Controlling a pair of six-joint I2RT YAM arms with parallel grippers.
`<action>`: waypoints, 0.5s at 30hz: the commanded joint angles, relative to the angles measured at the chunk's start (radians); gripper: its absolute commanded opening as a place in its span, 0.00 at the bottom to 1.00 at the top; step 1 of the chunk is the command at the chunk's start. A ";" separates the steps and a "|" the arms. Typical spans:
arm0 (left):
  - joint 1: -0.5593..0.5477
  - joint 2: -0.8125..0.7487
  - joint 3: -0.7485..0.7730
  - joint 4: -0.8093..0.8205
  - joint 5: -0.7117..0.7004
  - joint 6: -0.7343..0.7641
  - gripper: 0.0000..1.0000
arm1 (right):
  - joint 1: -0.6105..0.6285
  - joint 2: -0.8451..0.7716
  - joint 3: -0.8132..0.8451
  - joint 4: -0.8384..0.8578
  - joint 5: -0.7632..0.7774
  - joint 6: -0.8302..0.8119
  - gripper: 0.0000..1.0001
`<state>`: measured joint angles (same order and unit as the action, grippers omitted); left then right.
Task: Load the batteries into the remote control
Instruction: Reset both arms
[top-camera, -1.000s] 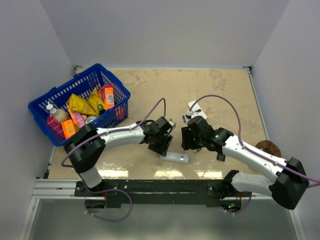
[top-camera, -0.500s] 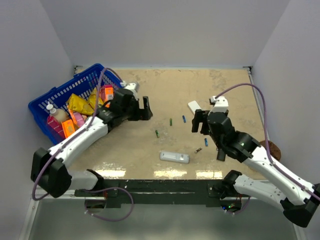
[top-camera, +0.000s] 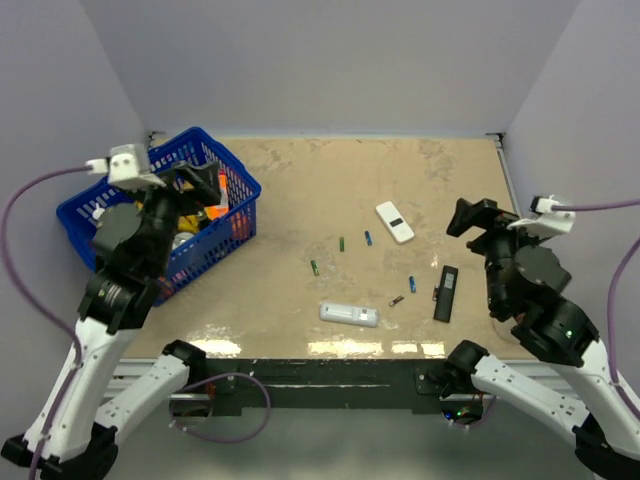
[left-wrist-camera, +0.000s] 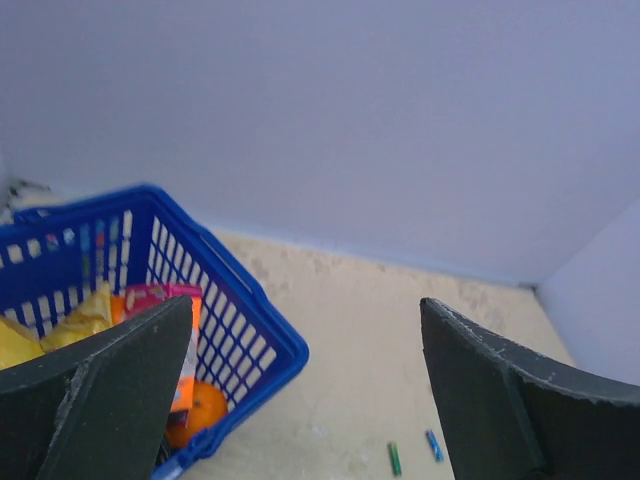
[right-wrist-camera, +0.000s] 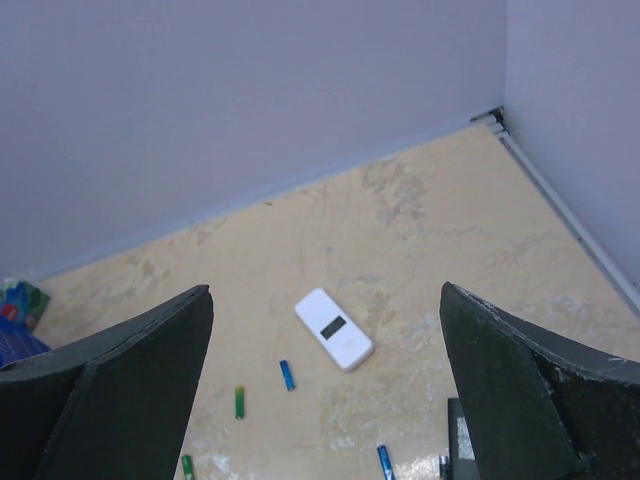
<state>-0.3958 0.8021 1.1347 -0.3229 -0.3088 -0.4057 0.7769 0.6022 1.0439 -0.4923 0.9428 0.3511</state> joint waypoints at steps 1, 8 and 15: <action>0.000 -0.136 -0.062 0.212 -0.164 0.119 1.00 | -0.002 -0.036 0.042 0.138 0.057 -0.132 0.98; 0.000 -0.233 -0.145 0.306 -0.259 0.166 1.00 | -0.002 -0.090 0.002 0.253 0.008 -0.215 0.98; 0.000 -0.205 -0.145 0.277 -0.247 0.124 1.00 | -0.004 -0.091 0.011 0.271 0.002 -0.251 0.98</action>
<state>-0.3958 0.5774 0.9897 -0.0692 -0.5388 -0.2695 0.7769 0.5068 1.0447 -0.2775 0.9489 0.1471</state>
